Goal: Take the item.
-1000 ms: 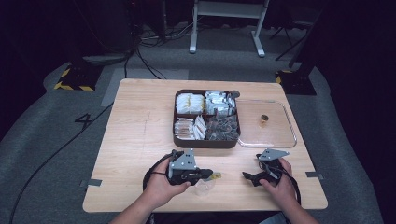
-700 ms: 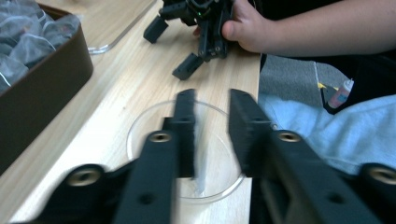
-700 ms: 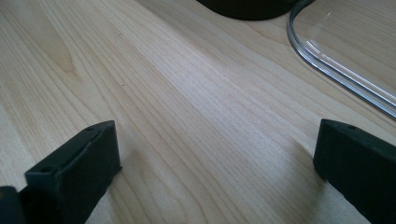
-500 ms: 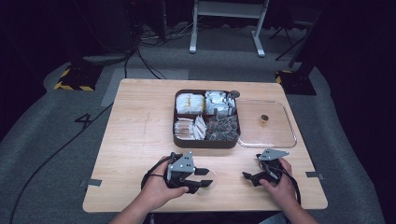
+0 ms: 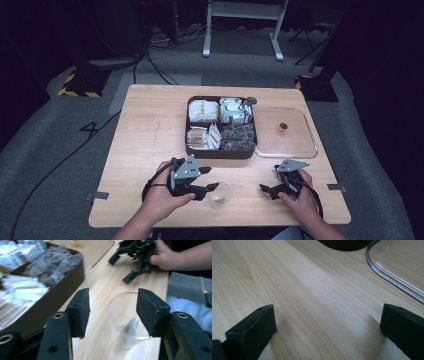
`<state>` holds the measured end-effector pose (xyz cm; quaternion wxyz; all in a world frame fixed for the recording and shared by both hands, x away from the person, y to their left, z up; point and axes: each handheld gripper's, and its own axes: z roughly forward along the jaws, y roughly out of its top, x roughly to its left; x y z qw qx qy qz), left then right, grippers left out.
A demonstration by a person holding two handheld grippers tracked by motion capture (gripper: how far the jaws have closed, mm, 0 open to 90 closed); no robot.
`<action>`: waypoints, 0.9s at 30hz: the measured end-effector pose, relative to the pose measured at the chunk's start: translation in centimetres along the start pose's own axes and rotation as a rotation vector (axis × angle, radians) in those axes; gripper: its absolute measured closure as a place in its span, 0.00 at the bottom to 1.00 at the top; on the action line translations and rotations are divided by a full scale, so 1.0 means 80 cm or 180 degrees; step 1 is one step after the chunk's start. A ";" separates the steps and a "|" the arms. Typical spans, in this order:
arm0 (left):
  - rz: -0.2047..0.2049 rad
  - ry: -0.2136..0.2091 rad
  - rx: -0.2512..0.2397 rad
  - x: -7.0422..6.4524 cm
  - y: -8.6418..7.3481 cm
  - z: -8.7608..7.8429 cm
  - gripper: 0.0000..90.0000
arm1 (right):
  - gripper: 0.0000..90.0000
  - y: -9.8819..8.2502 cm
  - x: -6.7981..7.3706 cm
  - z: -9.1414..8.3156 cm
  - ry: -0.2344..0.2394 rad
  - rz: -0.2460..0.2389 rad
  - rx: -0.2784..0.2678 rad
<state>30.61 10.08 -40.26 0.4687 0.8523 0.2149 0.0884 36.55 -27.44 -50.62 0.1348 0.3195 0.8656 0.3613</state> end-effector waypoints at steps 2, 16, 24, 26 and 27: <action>-0.0026 0.0092 -0.0001 0.004 -0.001 -0.005 0.46 | 0.01 0.000 0.000 0.000 0.0001 0.0000 0.0001; -0.0377 0.0794 0.0224 0.034 -0.046 -0.049 0.35 | 0.00 0.000 0.000 0.000 0.0001 0.0000 0.0002; -0.0546 0.1012 0.0436 0.048 -0.080 -0.058 0.33 | 0.00 0.001 0.000 0.001 -0.0003 -0.0003 -0.0001; -0.0590 0.1062 0.0505 0.053 -0.090 -0.059 0.33 | 0.00 0.001 0.000 0.001 -0.0004 -0.0003 0.0001; -0.0593 0.1081 0.0549 0.055 -0.094 -0.060 0.33 | 0.00 0.001 0.000 0.001 -0.0006 -0.0006 -0.0001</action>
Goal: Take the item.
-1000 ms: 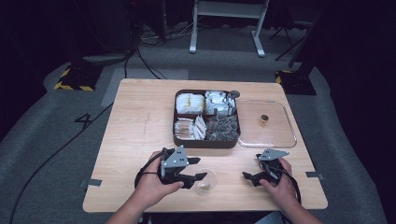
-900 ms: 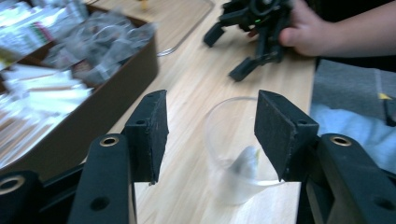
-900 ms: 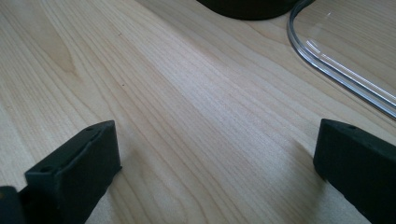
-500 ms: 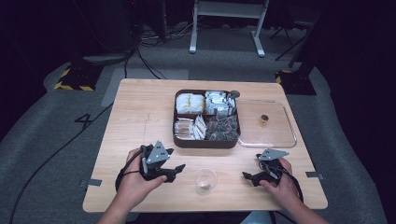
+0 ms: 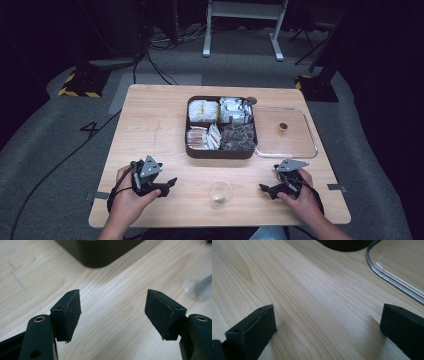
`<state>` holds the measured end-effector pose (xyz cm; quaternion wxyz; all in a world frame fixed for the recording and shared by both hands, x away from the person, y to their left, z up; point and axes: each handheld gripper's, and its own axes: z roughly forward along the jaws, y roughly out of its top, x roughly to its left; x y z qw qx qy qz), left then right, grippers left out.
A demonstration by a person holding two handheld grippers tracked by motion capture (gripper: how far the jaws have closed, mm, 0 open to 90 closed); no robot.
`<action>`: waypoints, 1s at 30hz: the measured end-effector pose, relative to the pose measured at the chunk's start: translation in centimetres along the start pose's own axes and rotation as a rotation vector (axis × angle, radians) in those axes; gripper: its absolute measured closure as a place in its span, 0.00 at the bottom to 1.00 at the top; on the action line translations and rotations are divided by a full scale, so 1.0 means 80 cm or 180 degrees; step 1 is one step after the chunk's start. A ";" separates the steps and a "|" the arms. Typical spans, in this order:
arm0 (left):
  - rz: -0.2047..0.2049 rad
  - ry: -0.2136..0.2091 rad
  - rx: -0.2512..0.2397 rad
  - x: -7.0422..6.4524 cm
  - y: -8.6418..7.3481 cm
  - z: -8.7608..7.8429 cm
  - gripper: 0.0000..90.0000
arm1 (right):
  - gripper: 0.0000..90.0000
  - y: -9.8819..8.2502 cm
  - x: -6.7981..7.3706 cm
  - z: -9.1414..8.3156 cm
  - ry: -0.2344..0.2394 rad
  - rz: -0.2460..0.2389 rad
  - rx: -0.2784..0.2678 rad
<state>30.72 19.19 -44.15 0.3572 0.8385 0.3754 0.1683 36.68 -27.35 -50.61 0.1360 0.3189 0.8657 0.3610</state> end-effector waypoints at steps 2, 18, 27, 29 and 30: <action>0.0021 0.0113 0.0161 0.010 -0.012 0.005 0.32 | 0.00 0.000 0.000 0.000 0.0000 0.0000 0.0000; -0.0262 0.0208 0.0449 0.046 -0.051 0.024 0.30 | 0.01 -0.002 0.000 -0.002 0.0023 -0.0009 0.0004; -0.0364 0.0188 0.0444 0.052 -0.063 0.033 0.22 | 0.00 -0.003 0.000 -0.003 0.0036 -0.0023 -0.0001; -0.0356 0.0199 0.0328 0.054 -0.068 0.036 0.17 | 0.00 -0.003 0.000 -0.003 0.0034 -0.0025 0.0003; -0.0325 0.0184 0.0259 0.056 -0.071 0.037 0.14 | 0.00 -0.003 0.000 -0.003 0.0036 -0.0023 0.0000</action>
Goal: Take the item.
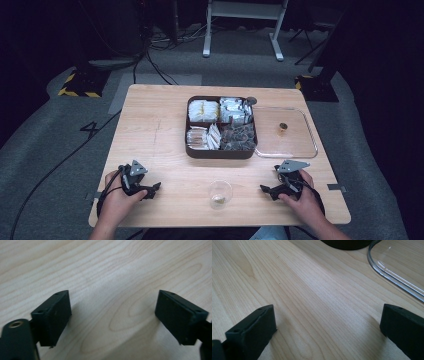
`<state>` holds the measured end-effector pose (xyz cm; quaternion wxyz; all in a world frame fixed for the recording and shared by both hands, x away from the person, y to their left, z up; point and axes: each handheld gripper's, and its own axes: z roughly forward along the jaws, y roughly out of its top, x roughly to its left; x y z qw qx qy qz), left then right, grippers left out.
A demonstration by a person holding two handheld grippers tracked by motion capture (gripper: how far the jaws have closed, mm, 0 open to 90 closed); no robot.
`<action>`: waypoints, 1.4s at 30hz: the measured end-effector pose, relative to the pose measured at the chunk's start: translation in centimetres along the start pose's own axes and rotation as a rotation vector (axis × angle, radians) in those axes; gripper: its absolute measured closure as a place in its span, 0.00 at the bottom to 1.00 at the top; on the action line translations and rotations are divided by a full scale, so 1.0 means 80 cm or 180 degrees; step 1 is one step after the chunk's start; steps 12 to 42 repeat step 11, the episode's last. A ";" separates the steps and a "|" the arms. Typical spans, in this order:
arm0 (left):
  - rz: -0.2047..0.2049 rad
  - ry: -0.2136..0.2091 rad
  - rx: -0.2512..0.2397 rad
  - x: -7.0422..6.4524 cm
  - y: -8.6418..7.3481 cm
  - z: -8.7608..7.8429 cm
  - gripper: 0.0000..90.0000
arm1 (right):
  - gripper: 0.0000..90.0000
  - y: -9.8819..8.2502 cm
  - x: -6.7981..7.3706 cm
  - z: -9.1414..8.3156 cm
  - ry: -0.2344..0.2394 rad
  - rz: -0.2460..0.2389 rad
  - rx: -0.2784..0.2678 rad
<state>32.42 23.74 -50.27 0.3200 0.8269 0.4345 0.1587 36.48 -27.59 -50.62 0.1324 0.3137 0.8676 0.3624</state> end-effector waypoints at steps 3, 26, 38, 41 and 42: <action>-0.0033 0.0026 -0.0063 0.002 -0.003 0.001 0.11 | 0.00 0.000 0.000 0.000 0.0000 -0.0001 0.0000; -0.0059 0.0062 -0.0064 0.000 -0.003 0.001 0.11 | 0.00 0.000 0.000 0.000 -0.0001 -0.0001 0.0001; -0.0059 0.0062 -0.0064 0.000 -0.003 0.001 0.11 | 0.00 0.000 0.000 0.000 -0.0001 -0.0001 0.0001; -0.0059 0.0062 -0.0064 0.000 -0.003 0.001 0.11 | 0.00 0.000 0.000 0.000 -0.0001 -0.0001 0.0001; -0.0059 0.0062 -0.0064 0.000 -0.003 0.001 0.11 | 0.00 0.000 0.000 0.000 -0.0001 -0.0001 0.0001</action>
